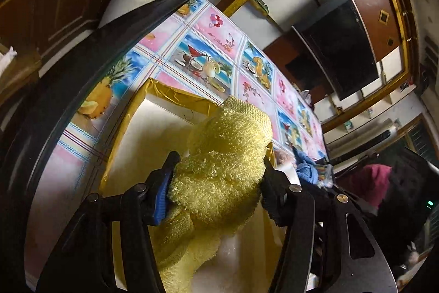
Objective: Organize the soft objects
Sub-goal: 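Carry the towel into the gold-rimmed tray with the left tool while the right tool drops the white bag in, then grasp the white snack bag with the left tool while the right tool grasps the blue tissue pack, then carry the snack bag and the blue tissue pack into the tray and release both, then grasp the yellow crackers pack with the left tool while the right tool grasps the brown knitted hat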
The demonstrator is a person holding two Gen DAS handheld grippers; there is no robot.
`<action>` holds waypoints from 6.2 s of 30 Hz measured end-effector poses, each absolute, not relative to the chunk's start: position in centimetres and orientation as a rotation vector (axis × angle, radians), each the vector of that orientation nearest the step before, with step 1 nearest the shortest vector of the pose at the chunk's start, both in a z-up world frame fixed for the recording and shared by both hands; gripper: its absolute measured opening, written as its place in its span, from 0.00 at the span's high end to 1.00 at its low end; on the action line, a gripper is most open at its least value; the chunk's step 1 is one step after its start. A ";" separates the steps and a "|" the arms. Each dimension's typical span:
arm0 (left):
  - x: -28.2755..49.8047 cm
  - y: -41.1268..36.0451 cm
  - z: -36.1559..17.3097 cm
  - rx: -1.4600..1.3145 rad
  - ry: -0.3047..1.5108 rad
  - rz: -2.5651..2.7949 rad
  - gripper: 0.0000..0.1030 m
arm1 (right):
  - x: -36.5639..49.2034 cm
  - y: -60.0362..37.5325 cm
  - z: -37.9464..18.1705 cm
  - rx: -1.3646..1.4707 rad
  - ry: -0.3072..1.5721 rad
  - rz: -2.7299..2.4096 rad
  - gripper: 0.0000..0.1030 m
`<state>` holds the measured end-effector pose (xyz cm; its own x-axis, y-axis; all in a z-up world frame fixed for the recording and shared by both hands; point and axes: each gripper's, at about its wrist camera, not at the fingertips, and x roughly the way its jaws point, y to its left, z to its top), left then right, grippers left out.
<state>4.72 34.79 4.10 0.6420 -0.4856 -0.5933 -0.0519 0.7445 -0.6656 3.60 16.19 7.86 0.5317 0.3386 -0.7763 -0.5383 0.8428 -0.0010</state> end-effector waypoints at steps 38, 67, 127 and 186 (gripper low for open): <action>-0.7 11.5 7.5 -0.008 0.801 -0.345 0.41 | -3.7 -8.5 5.9 -0.033 0.857 0.402 0.37; -1.3 10.2 7.9 -0.088 0.831 -0.429 0.64 | -0.8 -15.4 2.3 0.383 1.011 0.294 0.37; -3.1 34.5 5.5 -0.576 0.817 -0.099 0.49 | 1.4 13.4 6.7 0.011 1.032 0.615 0.47; -2.4 8.0 4.7 0.035 0.961 -0.128 0.49 | -3.5 -20.8 3.9 0.462 0.863 0.291 0.38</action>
<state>-2.36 7.98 4.70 0.5654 -0.0935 -0.8195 0.1249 0.9918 -0.0270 -3.48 -20.85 3.87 0.6200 0.4253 -0.6593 -0.0603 0.8637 0.5004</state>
